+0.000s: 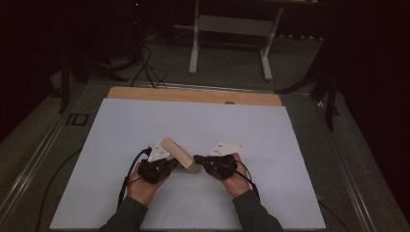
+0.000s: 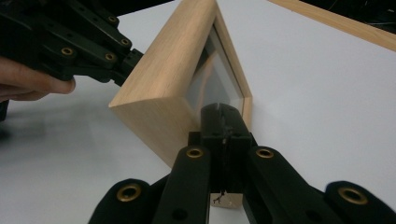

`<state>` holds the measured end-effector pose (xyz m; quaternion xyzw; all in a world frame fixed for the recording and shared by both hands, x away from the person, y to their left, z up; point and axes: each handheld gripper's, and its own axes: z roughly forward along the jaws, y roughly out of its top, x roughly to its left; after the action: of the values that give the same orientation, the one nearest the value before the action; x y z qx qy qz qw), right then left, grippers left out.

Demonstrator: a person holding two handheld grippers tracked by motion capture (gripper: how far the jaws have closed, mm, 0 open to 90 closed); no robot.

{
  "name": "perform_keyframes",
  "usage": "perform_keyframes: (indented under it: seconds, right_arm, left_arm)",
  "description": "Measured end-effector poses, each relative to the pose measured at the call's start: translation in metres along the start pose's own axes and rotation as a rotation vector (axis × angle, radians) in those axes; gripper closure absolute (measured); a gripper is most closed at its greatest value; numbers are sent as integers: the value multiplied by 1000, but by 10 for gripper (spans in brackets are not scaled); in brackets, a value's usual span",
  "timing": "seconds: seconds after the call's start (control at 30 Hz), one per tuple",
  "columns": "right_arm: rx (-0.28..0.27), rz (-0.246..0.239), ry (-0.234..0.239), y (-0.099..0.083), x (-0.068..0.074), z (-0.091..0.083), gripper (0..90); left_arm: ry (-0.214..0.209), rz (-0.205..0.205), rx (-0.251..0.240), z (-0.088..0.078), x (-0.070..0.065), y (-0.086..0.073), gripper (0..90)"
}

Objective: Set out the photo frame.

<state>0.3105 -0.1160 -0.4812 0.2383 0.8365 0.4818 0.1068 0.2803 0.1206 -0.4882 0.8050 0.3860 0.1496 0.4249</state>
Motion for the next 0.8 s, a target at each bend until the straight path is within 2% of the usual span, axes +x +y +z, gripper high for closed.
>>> perform_keyframes:
  seconds: [0.37, 0.8]
  right_arm:
    - [2, -13, 12, 1, 5, 1, 897]
    - [8, -30, 28, 2, 12, 4, 896]
  left_arm:
    - [10, -7, 0, 0, 2, -1, 896]
    - [3, -38, -5, 1, 9, -3, 896]
